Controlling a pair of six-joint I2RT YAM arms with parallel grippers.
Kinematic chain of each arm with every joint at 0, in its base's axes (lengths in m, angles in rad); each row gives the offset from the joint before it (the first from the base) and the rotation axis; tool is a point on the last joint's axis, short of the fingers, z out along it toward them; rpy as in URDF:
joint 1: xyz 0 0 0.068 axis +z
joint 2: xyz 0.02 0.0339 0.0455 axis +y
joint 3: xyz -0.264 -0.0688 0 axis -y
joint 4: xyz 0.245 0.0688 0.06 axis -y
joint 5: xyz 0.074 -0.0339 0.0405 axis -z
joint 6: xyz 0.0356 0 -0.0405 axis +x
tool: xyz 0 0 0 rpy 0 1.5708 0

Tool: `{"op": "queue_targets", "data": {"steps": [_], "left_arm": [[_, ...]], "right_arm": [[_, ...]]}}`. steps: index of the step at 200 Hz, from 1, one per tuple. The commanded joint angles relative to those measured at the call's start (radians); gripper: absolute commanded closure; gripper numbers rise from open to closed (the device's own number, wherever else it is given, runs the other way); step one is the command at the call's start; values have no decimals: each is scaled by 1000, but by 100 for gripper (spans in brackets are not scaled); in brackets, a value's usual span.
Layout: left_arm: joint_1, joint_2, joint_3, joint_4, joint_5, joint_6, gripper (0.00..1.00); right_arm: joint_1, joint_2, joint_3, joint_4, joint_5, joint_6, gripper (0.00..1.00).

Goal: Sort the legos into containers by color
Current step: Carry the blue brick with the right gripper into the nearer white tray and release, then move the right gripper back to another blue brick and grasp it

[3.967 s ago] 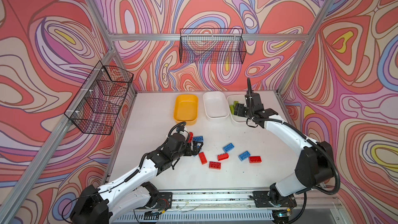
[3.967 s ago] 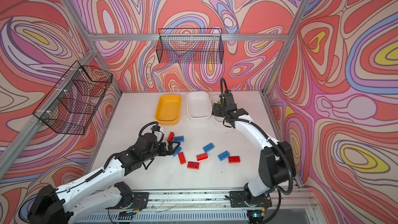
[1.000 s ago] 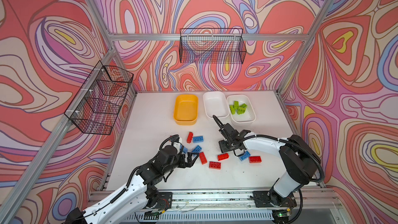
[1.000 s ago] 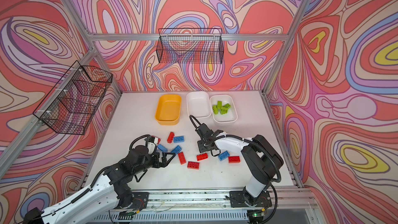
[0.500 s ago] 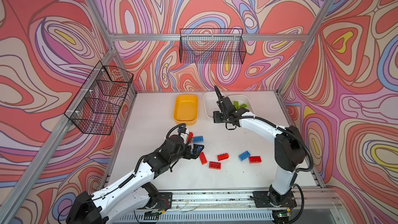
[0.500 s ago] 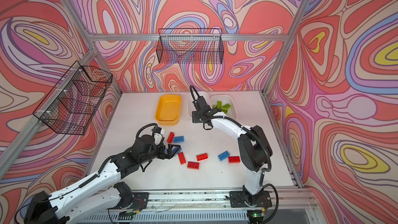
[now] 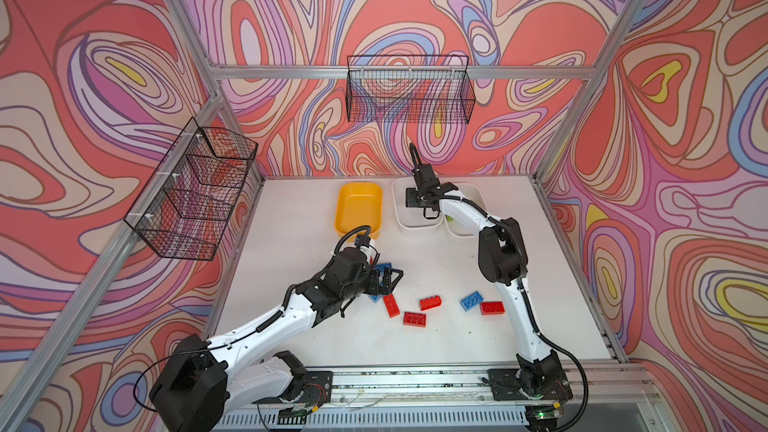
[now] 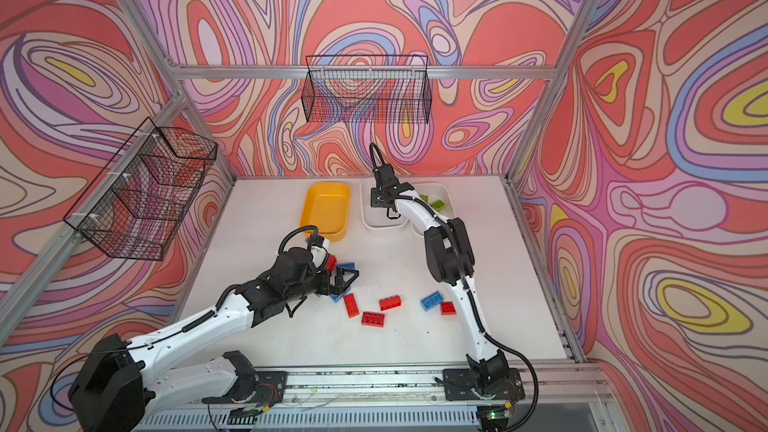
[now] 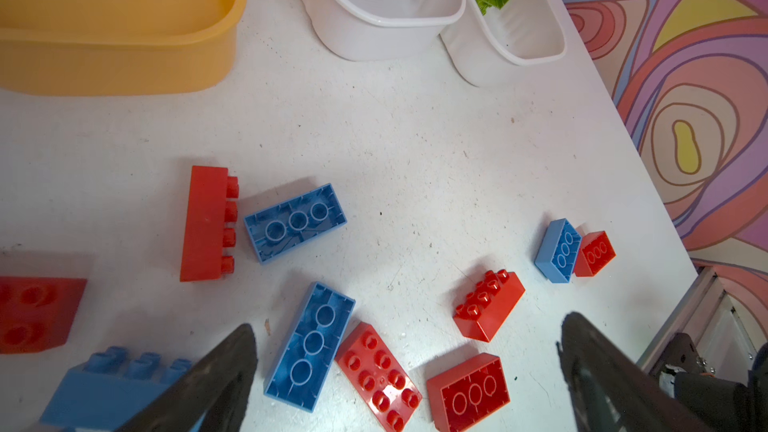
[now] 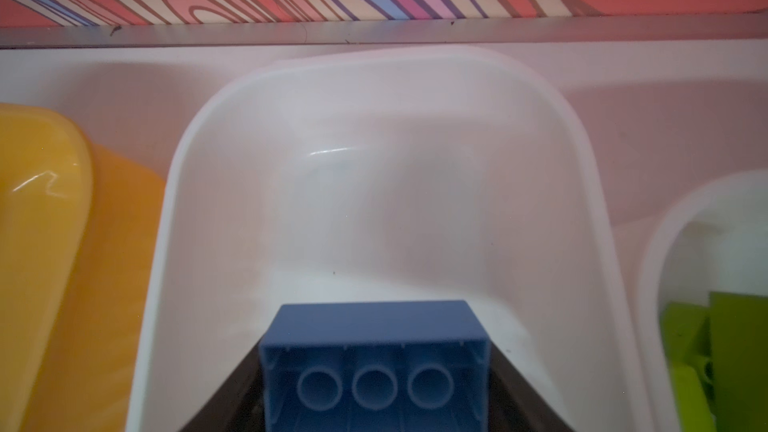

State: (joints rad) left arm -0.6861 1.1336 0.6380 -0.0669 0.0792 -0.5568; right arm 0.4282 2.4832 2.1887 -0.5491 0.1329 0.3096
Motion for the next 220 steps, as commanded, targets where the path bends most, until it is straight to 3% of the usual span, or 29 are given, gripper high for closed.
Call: {"op": "queue_targets", "data": {"steps": [1,21,38,53,98,153,220], "left_arm": [[13,-4,34,0,-3,4,0],[20,-5,34,-10,-3,3,0],[20,-8,34,-19,-3,1,0],[22,-17,31,-24,1,-3,0],[21,-46,5,-3,41,-6,0],[0,-127,-64,30,134,-41,0],[-214,-237,-169,39,46,-39,0]], "right_arm": [[-6,45,69,-23,-10,-14,42],[-8,69,79,-9,-37,-7,38],[-8,68,74,0,-56,-1,20],[-9,38,50,14,-66,-1,11],[-5,-126,-88,35,-70,-7,7],[31,-534,-599,91,-14,14,7],[102,-1025,-1314,95,13,144,7]]}}
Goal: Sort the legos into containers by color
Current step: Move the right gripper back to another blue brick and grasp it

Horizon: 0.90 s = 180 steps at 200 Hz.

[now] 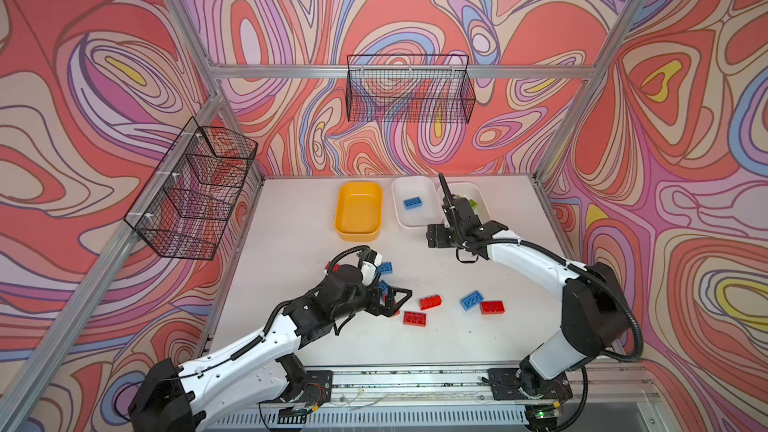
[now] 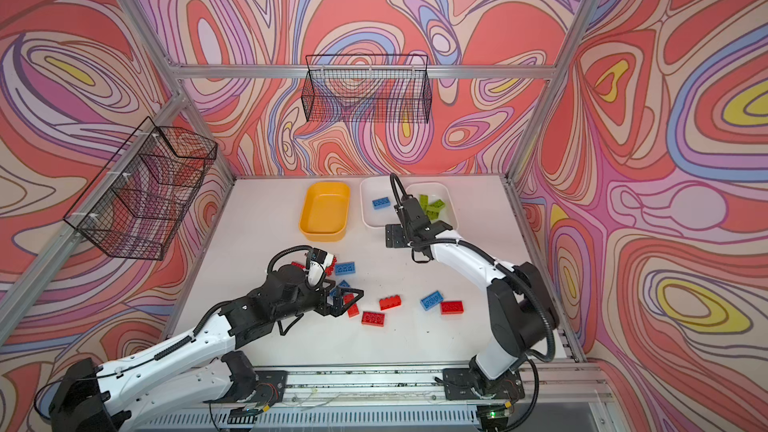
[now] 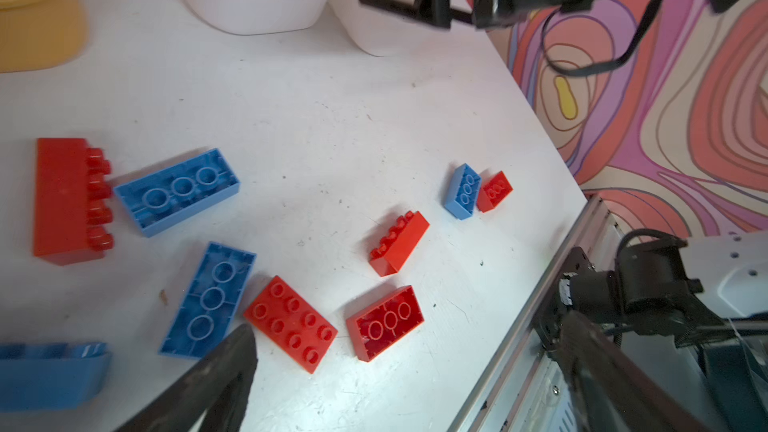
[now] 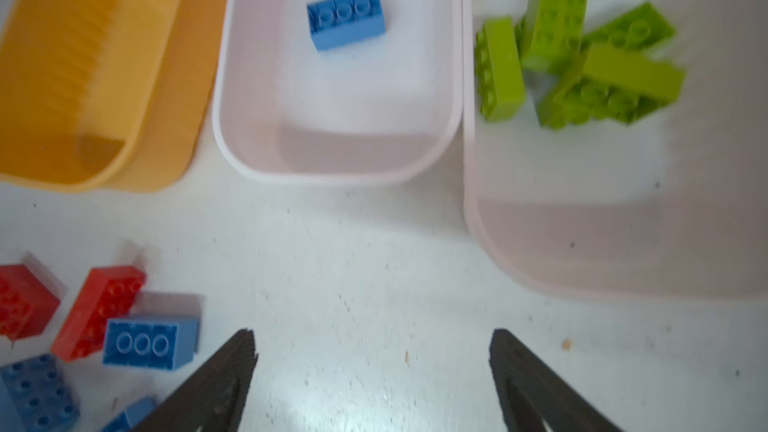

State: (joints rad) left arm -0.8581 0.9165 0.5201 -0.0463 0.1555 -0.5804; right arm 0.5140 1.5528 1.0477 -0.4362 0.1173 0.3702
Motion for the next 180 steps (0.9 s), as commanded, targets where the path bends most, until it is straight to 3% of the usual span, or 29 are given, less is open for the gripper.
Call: {"op": "queue_targets", "data": {"steps": [1,26,53,120,180], "left_arm": [[-43,-20,-52,19,-31,-17,0],[-67,-41,-69,28,-46,-31,0],[-74,-71,-66,10,-53,-25,0],[-77,-196,-108,-44,-95,-42,0],[-78,-285,-150,-86,-134,-24,0]], "right_arm": [[17,-101,-182,-19,30,87,7],[18,-261,-342,-36,54,135,7],[18,-362,-406,-39,33,157,6],[18,-273,-447,-18,19,221,6],[27,-365,-488,-42,-43,276,6]]}}
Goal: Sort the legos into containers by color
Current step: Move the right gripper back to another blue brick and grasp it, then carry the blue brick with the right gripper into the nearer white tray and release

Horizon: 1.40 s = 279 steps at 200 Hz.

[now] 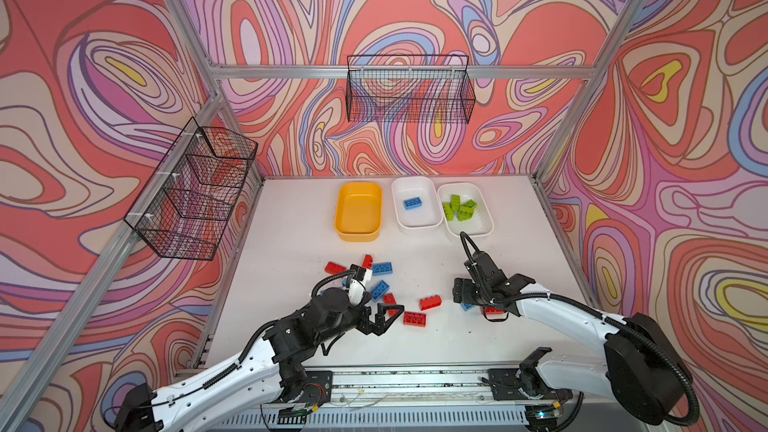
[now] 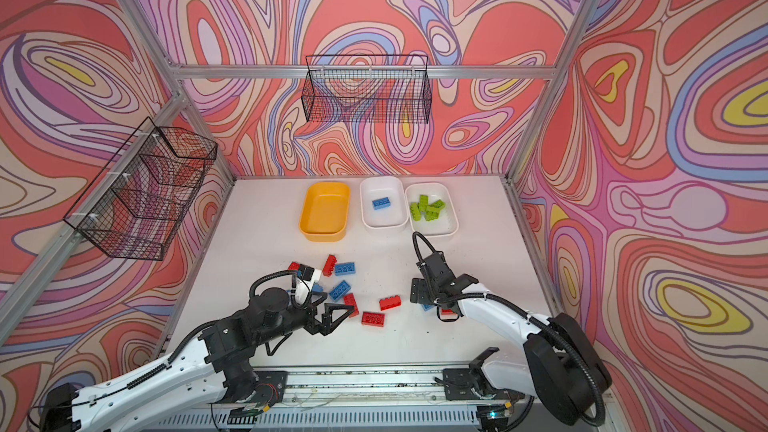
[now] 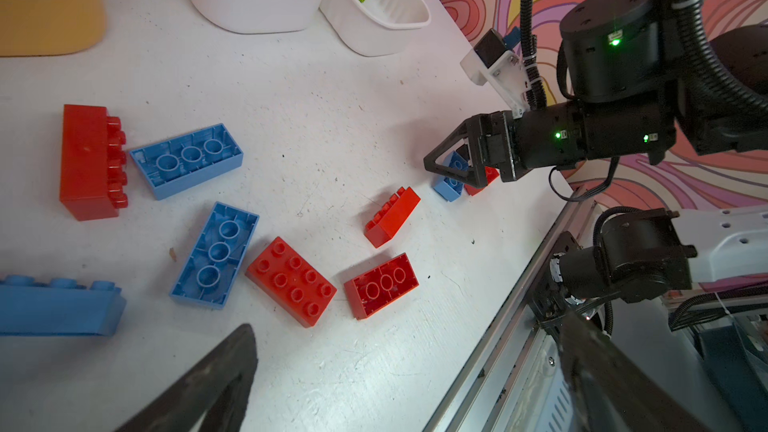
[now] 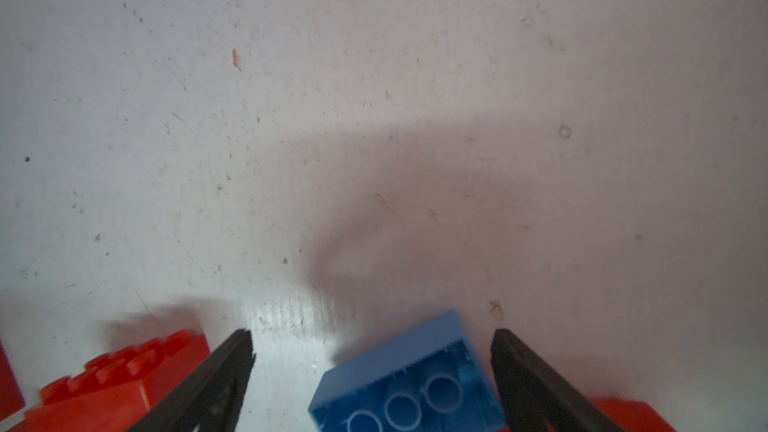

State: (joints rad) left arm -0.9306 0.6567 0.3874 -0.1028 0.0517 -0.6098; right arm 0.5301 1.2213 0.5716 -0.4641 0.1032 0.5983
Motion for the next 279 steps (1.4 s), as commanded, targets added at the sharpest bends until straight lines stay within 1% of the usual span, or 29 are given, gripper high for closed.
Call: {"op": "queue_targets", "data": {"steps": [1,33,50,80,108,134,161,183,202,246,268,279], "left_arm": [[-4,-25,-18,-29,-31,5,0],[-5,-27,-28,-20,-41,17,0],[-6,-23,-33,-12,-42,19,0],[-5,-26,-44,-11,-39,22,0],[-6,-60,-59,-31,-51,21,0],[-4,-98,-74,-45,-69,19,0],[-6,-115,-74,-66,-82,21,0],[-4,-118,-76,-69,-87,22,0],[-4,-114,-78,-69,-91,23,0],[-6,-85,-70,-58,-99,29,0],[-4,-65,-61,-55,-104,32,0],[-4,-52,-49,-58,-108,33,0]], "right_arm": [[12,-35,-12,-16,-28,49,6],[75,-38,-9,-43,-32,94,7],[108,-25,-1,-64,-12,112,8],[134,3,8,-88,16,129,8],[168,39,27,-110,46,143,9],[179,75,49,-114,72,148,11],[185,123,73,-123,92,138,18],[186,151,93,-133,107,122,19],[185,164,101,-133,110,108,22],[186,178,125,-149,113,83,41],[185,159,162,-172,133,68,43],[185,153,195,-181,161,53,43]]}}
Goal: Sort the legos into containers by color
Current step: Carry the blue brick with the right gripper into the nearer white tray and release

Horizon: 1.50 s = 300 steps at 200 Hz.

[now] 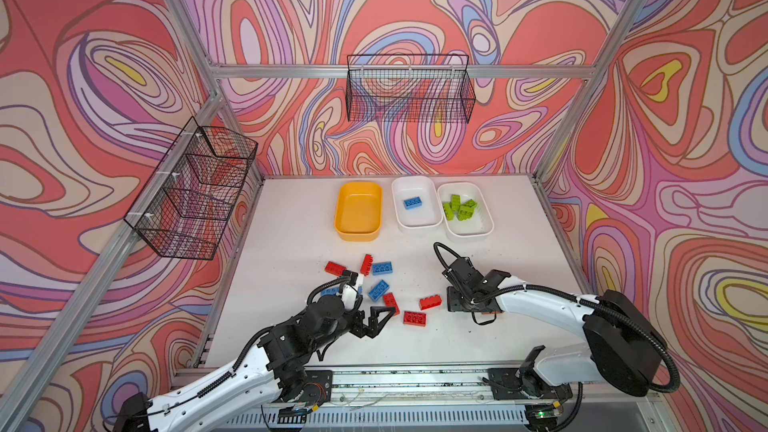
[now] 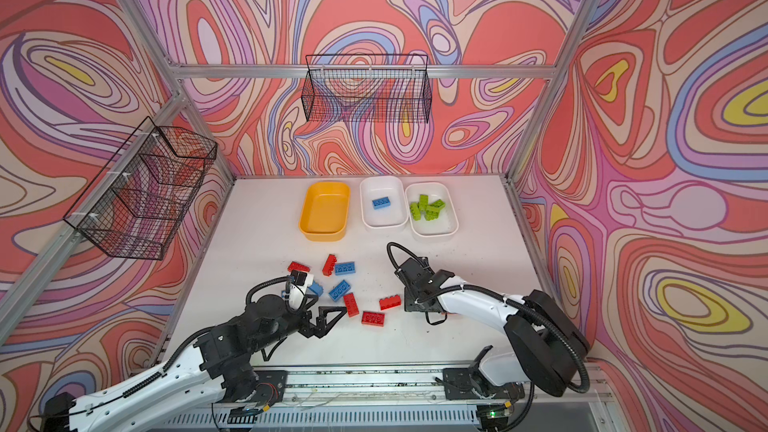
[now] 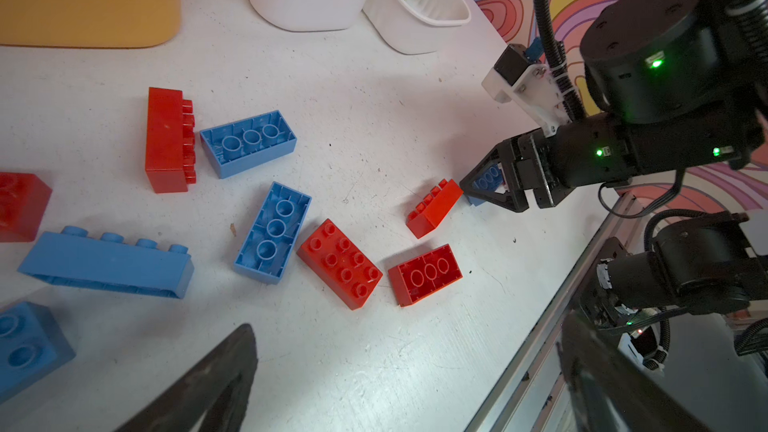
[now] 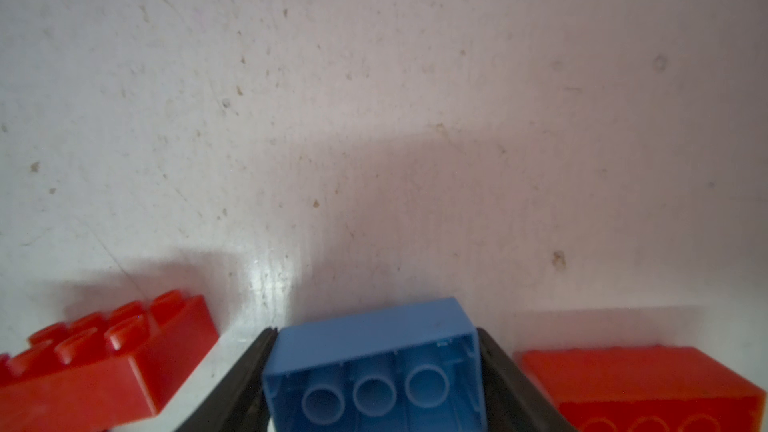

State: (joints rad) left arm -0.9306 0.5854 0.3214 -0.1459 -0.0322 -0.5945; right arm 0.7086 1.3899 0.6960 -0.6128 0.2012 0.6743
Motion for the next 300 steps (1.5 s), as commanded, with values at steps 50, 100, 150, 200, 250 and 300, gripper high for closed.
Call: {"op": "queue_targets", "data": {"steps": [50,100,150,200,250,300], "left_arm": [[-4,97,87,-49,-64,34,0],[-2,206,163,-98,-164,37,0],[76,358,280,-111,-135,54,0],[195,462,322,-66,-39,29,0],[202,516,361,-72,-32,37,0],[202,518,363,-63,-12,21,0]], "right_arm": [[-50,126,354,-2,131,-166,45],[-157,416,680,102,64,-299,45],[-206,699,972,107,14,-364,45],[-225,890,1162,94,-26,-390,45],[-226,972,1286,67,-49,-398,14],[-225,771,1130,116,-81,-381,2]]}}
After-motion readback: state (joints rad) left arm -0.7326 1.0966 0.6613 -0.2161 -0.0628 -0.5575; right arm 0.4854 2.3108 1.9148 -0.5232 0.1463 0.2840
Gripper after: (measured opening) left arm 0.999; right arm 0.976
